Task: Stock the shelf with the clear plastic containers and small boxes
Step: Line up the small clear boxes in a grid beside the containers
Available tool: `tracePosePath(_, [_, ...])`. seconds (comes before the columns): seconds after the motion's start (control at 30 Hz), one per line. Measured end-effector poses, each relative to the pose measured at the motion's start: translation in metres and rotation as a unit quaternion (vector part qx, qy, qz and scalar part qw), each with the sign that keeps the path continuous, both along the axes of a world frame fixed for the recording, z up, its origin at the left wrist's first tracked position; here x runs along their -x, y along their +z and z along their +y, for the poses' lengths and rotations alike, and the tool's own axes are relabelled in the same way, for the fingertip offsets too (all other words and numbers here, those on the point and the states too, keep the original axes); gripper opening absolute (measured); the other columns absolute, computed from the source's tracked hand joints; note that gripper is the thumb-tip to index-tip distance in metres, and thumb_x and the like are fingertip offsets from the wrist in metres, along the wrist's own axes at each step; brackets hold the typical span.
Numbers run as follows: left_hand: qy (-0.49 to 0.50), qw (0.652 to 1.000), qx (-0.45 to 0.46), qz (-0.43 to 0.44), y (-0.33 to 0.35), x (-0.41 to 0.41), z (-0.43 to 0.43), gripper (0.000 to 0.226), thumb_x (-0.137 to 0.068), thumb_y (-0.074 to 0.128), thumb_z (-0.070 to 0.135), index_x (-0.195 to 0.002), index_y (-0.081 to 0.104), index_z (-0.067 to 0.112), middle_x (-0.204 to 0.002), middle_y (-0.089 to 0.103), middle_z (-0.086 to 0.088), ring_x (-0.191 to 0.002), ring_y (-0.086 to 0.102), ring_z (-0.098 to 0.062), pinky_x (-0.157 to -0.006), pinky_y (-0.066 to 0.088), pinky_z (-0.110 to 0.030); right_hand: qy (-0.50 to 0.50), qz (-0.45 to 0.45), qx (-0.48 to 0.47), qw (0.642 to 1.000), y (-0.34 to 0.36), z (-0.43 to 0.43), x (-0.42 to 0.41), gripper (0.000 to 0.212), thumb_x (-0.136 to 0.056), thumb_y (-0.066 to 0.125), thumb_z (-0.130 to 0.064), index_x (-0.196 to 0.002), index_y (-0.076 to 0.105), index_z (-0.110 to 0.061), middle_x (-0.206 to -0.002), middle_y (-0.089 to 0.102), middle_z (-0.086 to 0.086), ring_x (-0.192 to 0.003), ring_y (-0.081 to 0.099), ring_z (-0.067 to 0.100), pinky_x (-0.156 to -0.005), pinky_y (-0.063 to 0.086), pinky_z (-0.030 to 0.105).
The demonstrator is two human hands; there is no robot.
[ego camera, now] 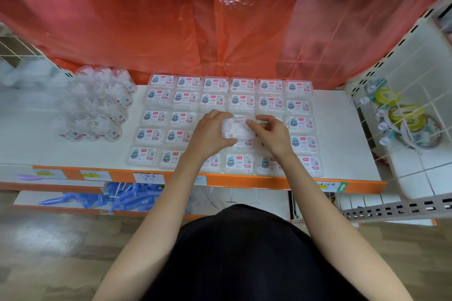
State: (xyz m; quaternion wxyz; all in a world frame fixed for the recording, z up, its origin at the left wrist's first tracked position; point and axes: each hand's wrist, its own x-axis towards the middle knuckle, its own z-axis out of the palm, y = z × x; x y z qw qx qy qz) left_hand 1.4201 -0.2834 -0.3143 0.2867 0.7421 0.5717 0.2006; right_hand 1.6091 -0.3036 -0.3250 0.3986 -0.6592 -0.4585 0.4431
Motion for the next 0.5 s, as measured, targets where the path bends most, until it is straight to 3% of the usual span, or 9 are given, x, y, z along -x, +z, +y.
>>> tracePosePath(0.1, [-0.005, 1.0, -0.008, -0.028, 0.002, -0.01, -0.003, 0.067, -0.073, 0.082, 0.026, -0.133, 0.053, 0.021, -0.129, 0.05, 0.002, -0.123, 0.042, -0.017, -0.101, 0.039, -0.032, -0.021, 0.07, 0.038, 0.997, 0.001, -0.002, -0.004, 0.038, -0.084, 0.077, -0.033, -0.116, 0.065, -0.017, -0.088, 0.064, 0.008, -0.073, 0.059, 0.014, -0.072, 0.051, 0.029])
tracePosePath(0.23, [0.003, 0.994, 0.051, -0.092, 0.007, -0.015, -0.007, 0.077, -0.078, 0.081, 0.023, -0.143, 0.04, 0.019, -0.138, 0.043, 0.003, -0.125, 0.042, -0.013, -0.104, 0.037, -0.028, -0.036, 0.136, 0.047, 0.989, 0.007, -0.007, -0.011, 0.035, -0.086, 0.076, -0.021, -0.118, 0.064, -0.013, -0.076, 0.058, 0.003, -0.059, 0.055, 0.011, -0.058, 0.05, 0.022])
tracePosePath(0.3, [0.057, 0.98, 0.101, -0.161, 0.01, -0.014, -0.008, 0.071, -0.081, 0.078, 0.033, -0.141, 0.042, 0.022, -0.132, 0.048, 0.008, -0.115, 0.049, -0.008, -0.093, 0.043, -0.023, -0.038, 0.158, 0.035, 0.986, 0.008, -0.009, -0.015, 0.031, -0.087, 0.075, -0.016, -0.116, 0.064, -0.014, -0.08, 0.06, 0.006, -0.062, 0.058, 0.012, -0.056, 0.051, 0.019])
tracePosePath(0.4, [0.197, 0.93, 0.184, -0.251, 0.013, -0.014, -0.006, 0.044, -0.095, 0.054, 0.049, -0.124, 0.058, 0.015, -0.11, 0.065, 0.003, -0.101, 0.063, -0.016, -0.078, 0.051, -0.024, -0.026, 0.169, 0.001, 0.985, 0.009, -0.013, -0.02, 0.028, -0.088, 0.071, -0.005, -0.114, 0.064, -0.013, -0.073, 0.066, -0.008, -0.066, 0.063, 0.0, -0.06, 0.05, 0.013])
tracePosePath(0.5, [0.249, 0.864, 0.307, -0.313, 0.021, -0.016, -0.001, 0.055, -0.101, 0.034, 0.055, -0.108, 0.064, 0.009, -0.097, 0.071, -0.009, -0.082, 0.07, -0.023, -0.076, 0.056, -0.033, 0.018, 0.162, -0.039, 0.986, 0.01, -0.016, -0.021, 0.03, -0.085, 0.07, 0.002, -0.11, 0.064, -0.015, -0.074, 0.069, -0.016, -0.075, 0.065, 0.001, -0.07, 0.053, 0.017])
